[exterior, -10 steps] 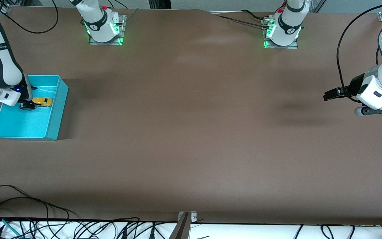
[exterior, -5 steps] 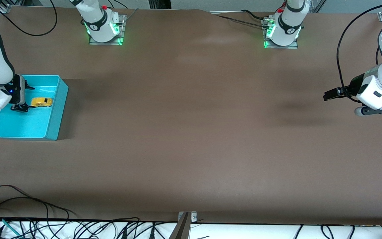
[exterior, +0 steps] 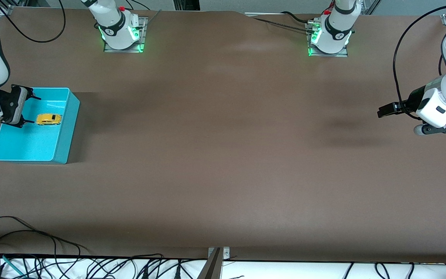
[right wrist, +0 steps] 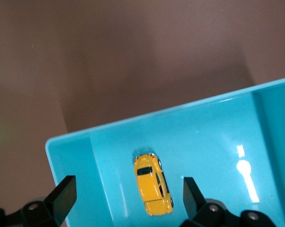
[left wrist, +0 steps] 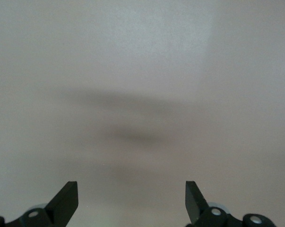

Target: Wind up and store yellow beetle car

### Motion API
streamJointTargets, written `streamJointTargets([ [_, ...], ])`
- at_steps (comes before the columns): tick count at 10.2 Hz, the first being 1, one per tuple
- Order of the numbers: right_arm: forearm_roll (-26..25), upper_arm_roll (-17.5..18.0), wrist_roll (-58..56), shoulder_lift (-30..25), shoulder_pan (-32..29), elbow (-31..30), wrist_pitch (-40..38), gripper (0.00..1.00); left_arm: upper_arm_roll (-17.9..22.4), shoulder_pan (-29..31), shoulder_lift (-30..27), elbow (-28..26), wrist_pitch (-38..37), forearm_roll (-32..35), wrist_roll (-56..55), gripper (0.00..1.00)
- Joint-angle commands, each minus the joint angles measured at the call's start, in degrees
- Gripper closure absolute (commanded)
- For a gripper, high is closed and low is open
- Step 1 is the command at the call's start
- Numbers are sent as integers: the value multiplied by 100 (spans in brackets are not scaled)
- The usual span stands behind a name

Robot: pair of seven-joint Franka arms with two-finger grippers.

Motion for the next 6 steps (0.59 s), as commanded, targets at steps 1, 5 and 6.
streamJointTargets([
  [1,109,-15,1735,-908,572,-401,-450,0,-18,18,6,77,-102,129,110,0],
  [5,452,-15,4110,-1585,1302,-375,-698,0,-18,18,6,69,-102,129,110,0],
  [6,469,-15,4647,-1709,1435,-261,-891,0,-18,18,6,69,-102,129,110,0],
])
